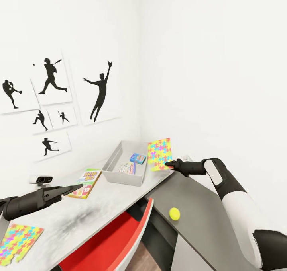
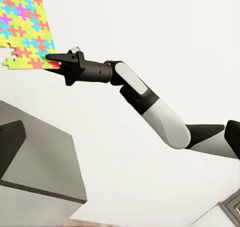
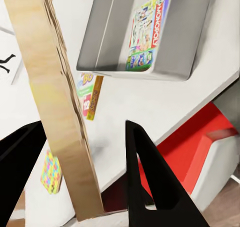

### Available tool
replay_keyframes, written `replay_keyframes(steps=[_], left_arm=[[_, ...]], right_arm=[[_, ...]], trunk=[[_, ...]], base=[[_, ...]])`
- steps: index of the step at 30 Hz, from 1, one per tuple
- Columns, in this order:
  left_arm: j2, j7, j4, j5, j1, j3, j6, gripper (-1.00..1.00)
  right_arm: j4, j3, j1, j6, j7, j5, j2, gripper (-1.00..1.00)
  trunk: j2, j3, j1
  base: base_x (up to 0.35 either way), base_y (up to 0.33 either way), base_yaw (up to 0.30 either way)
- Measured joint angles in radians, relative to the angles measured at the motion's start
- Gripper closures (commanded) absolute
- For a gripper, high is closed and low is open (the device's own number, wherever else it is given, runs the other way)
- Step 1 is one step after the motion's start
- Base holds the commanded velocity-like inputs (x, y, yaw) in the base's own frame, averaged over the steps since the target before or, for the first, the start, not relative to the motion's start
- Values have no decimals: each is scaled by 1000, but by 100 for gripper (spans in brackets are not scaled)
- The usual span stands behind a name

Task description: Put all the toys in the child's room - the three board games (two on the bed and one on the table), the two jigsaw puzzles on the table, and the tennis ball on the table - inside the toy box on the table in the child's room.

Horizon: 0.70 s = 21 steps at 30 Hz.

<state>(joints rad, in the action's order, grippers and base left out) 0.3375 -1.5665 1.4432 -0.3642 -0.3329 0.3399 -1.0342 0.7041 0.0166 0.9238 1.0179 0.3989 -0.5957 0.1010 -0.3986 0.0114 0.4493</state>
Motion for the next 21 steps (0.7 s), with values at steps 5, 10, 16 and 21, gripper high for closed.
replay_keyframes(steps=[5, 10, 16, 21], left_arm=[[9, 0, -1, -3, 14, 70, 1, -100], [11, 0, -2, -3, 25, 111, 3, -100], [10, 0, -1, -3, 29, 122, 5, -100], [9, 0, -1, -3, 30, 123, 6, -100]], right_arm=[[-2, 0, -4, -3, -3, -6, 0, 100], [-4, 0, -5, -5, -3, -7, -1, 100], [-5, 0, -6, -5, -3, -7, 0, 100], [-5, 0, -7, -6, -3, -8, 2, 100]], trunk=[[0, 1, 0], [1, 6, 0], [1, 14, 0], [1, 18, 0]], base=[[145, 105, 0], [241, 45, 0], [113, 19, 0], [15, 3, 0]])
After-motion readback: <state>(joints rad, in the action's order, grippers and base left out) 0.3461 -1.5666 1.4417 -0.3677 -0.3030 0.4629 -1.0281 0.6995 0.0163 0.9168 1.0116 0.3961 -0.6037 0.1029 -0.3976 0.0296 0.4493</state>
